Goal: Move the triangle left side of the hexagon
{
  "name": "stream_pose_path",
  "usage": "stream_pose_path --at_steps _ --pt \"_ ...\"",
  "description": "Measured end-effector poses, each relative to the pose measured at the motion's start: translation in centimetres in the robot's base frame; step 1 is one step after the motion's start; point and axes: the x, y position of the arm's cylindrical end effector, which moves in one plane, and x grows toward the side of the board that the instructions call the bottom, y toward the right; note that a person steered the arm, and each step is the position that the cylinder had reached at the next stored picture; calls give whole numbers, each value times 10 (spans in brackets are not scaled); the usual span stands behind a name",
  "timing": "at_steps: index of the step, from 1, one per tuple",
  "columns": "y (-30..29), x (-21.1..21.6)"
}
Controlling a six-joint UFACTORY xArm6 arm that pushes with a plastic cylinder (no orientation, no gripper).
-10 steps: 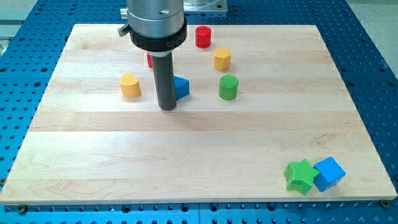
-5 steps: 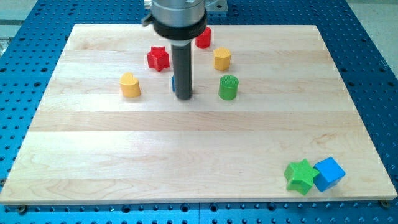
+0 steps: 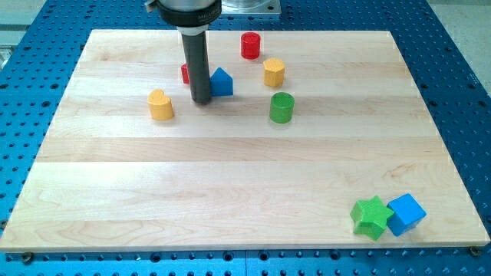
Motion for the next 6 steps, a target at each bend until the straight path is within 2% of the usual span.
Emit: stream_pose_path --at_steps 4,6 --pt "26 2" --pt "-31 6"
